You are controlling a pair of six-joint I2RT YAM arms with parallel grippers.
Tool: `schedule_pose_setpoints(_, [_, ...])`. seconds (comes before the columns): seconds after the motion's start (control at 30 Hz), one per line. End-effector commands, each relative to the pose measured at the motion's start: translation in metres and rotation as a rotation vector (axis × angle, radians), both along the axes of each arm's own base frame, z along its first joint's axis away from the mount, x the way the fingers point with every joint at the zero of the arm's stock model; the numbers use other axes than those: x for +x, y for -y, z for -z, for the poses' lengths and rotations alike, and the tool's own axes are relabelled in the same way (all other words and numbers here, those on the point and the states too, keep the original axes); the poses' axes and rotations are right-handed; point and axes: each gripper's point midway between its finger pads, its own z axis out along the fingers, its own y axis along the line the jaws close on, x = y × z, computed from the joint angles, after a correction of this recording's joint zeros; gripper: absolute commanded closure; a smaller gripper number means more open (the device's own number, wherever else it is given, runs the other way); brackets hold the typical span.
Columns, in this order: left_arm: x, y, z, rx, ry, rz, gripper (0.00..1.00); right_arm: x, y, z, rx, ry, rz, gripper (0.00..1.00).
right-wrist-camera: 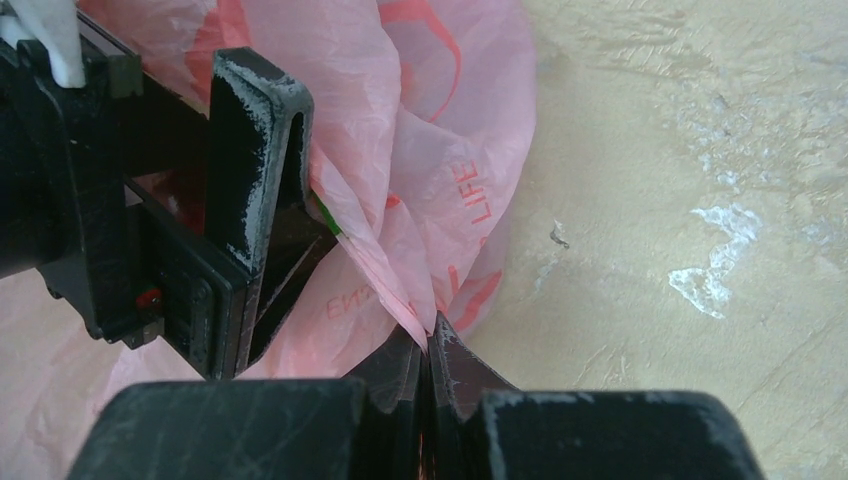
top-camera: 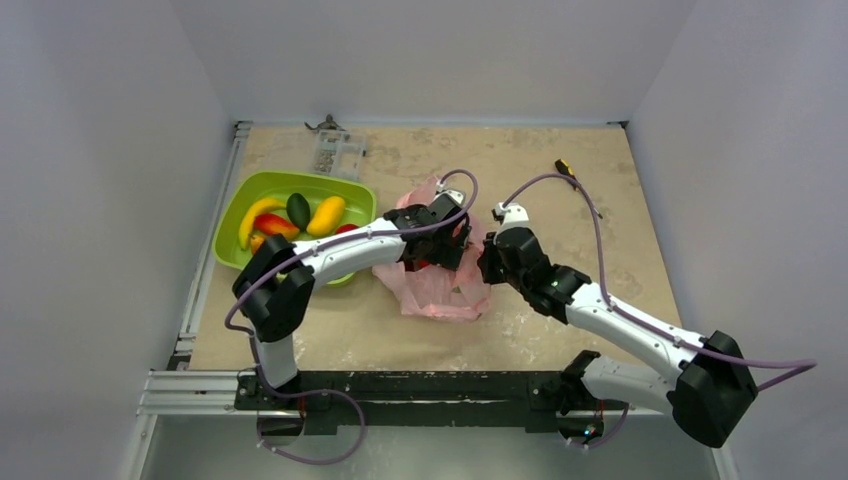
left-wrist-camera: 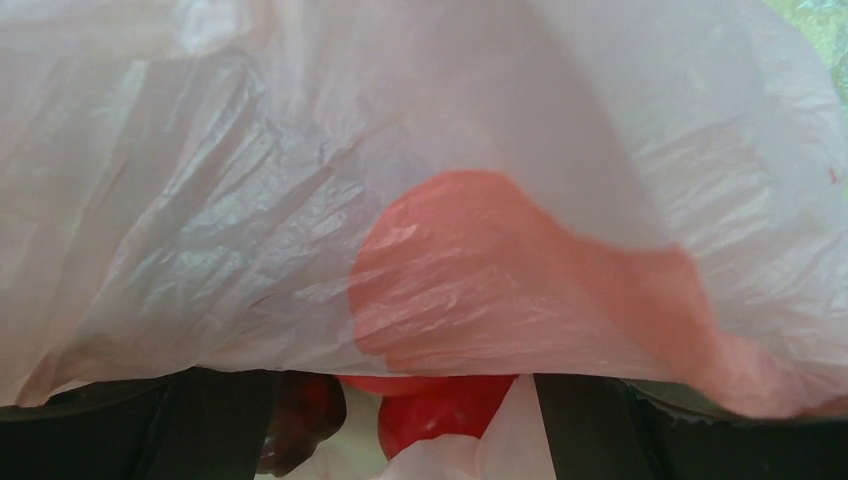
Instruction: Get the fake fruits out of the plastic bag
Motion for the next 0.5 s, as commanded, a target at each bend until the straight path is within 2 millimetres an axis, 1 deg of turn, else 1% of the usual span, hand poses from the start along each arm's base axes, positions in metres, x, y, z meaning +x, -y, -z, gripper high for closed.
schedule_pose_setpoints(0.0, [0.009,0.004,0.005,-0.023,0.003,-0.025,0.13,0.001,-0.006,-0.001,0.021,0.019,-0.020,1.00])
schedule_pose_setpoints(0.13, [0.016,0.004,0.011,-0.044,-0.016,-0.036,0.14,0.001,-0.006,0.003,0.013,0.011,-0.020,1.00])
schedule_pose_setpoints(0.2, [0.020,0.003,0.010,-0.055,-0.019,-0.052,0.12,0.000,-0.005,0.003,0.014,0.011,-0.020,1.00])
schedule_pose_setpoints(0.4, [0.026,0.007,-0.013,-0.209,0.023,-0.108,0.10,-0.004,-0.003,-0.002,0.027,0.013,-0.020,1.00])
schedule_pose_setpoints(0.47, [0.030,0.004,-0.018,-0.217,0.045,-0.133,0.10,-0.005,-0.003,-0.002,0.031,0.014,-0.022,1.00])
